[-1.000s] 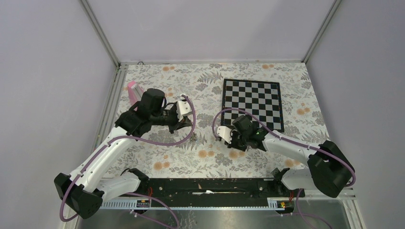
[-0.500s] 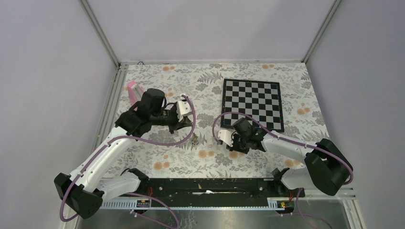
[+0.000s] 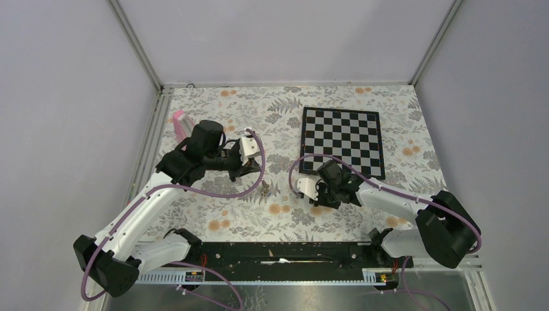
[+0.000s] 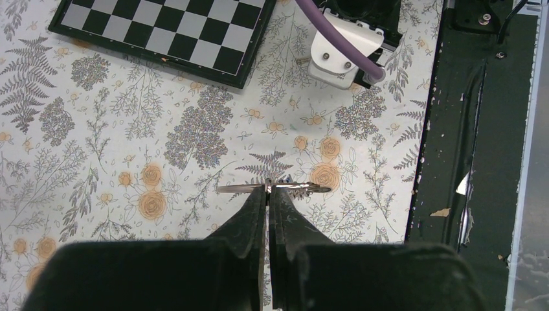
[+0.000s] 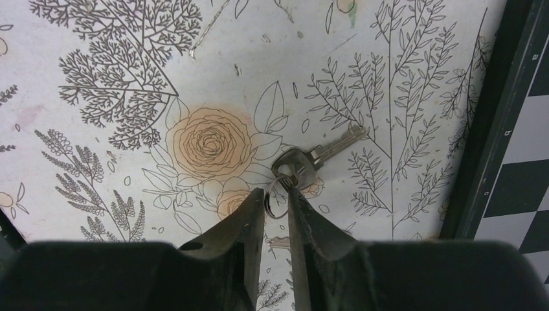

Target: Put the keys on the keyring

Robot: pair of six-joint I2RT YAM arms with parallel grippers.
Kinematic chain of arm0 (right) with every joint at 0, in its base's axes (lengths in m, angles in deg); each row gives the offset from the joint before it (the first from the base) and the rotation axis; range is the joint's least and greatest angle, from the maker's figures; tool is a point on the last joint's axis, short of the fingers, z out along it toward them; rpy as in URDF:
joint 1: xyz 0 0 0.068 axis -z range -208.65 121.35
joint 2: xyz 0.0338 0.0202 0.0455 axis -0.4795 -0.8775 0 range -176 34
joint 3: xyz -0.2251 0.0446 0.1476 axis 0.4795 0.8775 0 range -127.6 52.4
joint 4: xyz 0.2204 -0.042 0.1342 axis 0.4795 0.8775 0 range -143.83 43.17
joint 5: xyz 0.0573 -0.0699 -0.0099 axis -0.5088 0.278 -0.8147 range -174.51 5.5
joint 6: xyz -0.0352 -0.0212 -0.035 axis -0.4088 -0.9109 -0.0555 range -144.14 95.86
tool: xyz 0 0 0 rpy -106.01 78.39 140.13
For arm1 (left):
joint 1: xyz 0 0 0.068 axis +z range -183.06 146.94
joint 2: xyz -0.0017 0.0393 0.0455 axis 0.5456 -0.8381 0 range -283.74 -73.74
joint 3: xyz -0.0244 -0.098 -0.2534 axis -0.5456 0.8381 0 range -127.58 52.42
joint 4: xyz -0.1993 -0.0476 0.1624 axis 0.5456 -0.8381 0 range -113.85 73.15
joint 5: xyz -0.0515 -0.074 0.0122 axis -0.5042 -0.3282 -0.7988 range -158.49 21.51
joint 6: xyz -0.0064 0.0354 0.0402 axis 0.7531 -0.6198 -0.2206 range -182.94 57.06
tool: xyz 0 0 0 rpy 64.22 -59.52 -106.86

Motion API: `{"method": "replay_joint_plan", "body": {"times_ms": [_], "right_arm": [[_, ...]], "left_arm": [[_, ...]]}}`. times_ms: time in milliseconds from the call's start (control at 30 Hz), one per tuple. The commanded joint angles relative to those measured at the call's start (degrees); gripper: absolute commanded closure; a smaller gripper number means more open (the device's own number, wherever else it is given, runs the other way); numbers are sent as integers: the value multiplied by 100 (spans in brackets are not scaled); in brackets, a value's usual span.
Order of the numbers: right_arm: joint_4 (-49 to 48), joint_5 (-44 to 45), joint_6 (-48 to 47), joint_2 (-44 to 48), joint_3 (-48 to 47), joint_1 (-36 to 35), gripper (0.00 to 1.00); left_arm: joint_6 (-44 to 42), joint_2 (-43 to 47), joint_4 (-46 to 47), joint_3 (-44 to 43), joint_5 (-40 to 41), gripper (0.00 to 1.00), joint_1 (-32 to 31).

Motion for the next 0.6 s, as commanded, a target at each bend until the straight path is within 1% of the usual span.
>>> {"method": "replay_joint_plan", "body": {"times_ms": [0, 67, 233, 567], "right_arm": [[255, 1, -227, 171, -114, 98, 71], [264, -23, -258, 169, -123, 131, 70], [258, -97, -304, 71, -192, 221, 71], [252, -270, -315, -104, -344, 255, 78]], "left_arm": [[-7, 53, 233, -121, -213, 100, 24], [-6, 53, 234, -113, -214, 100, 24], [1, 59, 234, -111, -218, 100, 25], [1, 53, 234, -96, -226, 100, 24]]}}
